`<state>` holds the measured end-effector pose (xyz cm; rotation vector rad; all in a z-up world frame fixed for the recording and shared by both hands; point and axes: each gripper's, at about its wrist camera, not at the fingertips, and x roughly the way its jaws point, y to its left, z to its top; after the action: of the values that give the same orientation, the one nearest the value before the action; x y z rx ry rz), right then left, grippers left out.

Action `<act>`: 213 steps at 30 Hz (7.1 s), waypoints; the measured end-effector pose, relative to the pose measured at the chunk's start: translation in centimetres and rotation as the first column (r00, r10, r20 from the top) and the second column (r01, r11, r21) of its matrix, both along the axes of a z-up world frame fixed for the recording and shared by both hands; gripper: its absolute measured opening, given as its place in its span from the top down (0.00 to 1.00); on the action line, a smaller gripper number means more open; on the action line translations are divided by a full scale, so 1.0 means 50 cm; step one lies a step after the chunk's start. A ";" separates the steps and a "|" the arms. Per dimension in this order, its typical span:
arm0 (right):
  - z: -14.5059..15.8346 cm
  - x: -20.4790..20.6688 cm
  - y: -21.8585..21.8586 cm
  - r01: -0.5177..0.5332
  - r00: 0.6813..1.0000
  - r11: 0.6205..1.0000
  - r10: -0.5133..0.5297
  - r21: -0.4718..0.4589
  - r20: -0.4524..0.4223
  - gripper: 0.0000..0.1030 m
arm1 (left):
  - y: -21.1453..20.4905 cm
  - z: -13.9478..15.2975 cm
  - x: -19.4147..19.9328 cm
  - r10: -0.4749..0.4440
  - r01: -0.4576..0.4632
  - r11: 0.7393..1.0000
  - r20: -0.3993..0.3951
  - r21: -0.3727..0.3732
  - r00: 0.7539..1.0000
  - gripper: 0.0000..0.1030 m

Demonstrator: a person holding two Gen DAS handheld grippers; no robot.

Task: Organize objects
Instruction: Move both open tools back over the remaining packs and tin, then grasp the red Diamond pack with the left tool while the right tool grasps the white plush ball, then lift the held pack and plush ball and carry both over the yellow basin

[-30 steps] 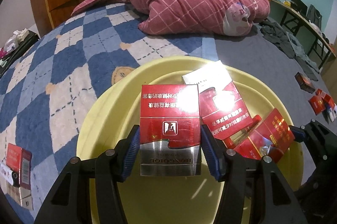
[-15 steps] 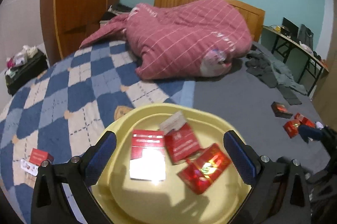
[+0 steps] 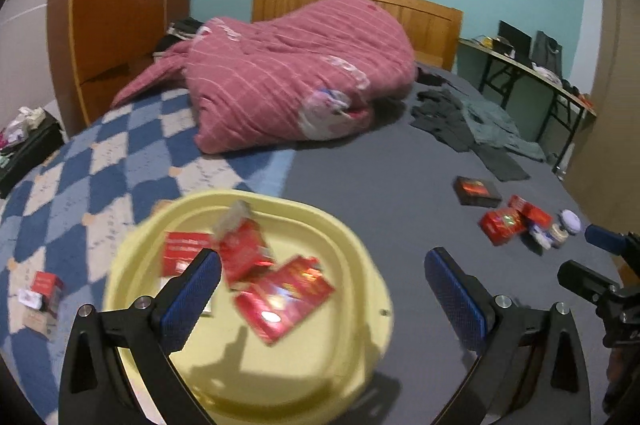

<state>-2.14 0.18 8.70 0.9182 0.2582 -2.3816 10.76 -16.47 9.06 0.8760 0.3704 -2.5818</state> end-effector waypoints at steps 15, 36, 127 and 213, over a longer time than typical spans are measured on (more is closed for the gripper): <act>-0.058 -0.060 0.295 0.251 0.967 0.967 -0.252 0.048 0.031 0.00 | 0.216 -0.026 -0.193 -0.257 0.256 0.966 0.028 0.028 0.966 0.00; -0.142 -0.093 0.393 0.361 0.930 0.932 -0.360 -0.011 0.071 0.00 | 0.204 -0.129 -0.215 -0.295 0.295 0.955 -0.005 0.034 0.956 0.00; -0.145 -0.143 0.434 0.312 0.947 0.950 -0.313 0.020 0.068 0.45 | 0.312 -0.135 -0.268 -0.490 0.498 0.861 0.090 -0.104 0.867 0.44; 0.046 0.121 -0.200 -0.247 0.969 0.963 0.248 -0.113 0.000 0.44 | -0.087 0.079 0.214 -0.009 -0.004 0.982 -0.069 -0.188 0.998 0.46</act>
<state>3.93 -9.81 10.99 0.8008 0.2178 -2.1356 21.47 -20.85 13.01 0.7216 0.1411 -2.6034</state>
